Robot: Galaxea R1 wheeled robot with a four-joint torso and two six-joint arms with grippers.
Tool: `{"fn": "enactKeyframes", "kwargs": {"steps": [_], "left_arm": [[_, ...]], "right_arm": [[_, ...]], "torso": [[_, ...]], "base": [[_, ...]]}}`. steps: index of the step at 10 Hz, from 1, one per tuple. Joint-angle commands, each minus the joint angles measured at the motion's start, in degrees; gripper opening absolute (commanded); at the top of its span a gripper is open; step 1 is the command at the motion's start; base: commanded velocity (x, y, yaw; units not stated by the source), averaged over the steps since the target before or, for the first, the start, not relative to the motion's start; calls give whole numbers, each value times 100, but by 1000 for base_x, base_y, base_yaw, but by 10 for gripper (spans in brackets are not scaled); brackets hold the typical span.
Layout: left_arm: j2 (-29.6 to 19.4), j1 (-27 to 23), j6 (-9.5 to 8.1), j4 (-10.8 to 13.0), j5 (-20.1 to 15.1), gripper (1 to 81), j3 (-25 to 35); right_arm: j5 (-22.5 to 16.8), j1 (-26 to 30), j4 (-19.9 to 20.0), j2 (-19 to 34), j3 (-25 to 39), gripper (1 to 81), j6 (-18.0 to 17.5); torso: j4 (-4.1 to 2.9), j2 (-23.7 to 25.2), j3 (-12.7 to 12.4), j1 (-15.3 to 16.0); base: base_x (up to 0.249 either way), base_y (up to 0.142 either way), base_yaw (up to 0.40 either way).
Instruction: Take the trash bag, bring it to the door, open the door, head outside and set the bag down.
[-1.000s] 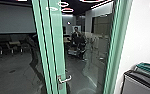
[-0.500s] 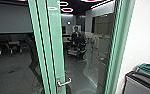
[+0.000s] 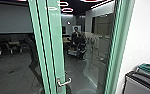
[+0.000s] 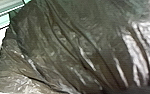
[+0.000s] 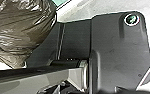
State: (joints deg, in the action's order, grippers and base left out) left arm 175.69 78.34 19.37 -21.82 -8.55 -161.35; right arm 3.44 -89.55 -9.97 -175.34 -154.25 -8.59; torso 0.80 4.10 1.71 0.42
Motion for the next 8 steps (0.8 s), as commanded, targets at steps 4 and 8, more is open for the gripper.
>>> {"fn": "enactKeyframes", "kwargs": {"steps": [4,8], "left_arm": [[-42,-464,14,46,-306,10,-10],[-42,-472,14,143,-314,10,7]], "right_arm": [[-247,301,-14,-65,45,811,33],[-247,293,-14,-65,45,811,33]], "torso": [[0,0,0,0],[0,0,0,0]], "base": [[0,0,0],[0,0,0]]}}
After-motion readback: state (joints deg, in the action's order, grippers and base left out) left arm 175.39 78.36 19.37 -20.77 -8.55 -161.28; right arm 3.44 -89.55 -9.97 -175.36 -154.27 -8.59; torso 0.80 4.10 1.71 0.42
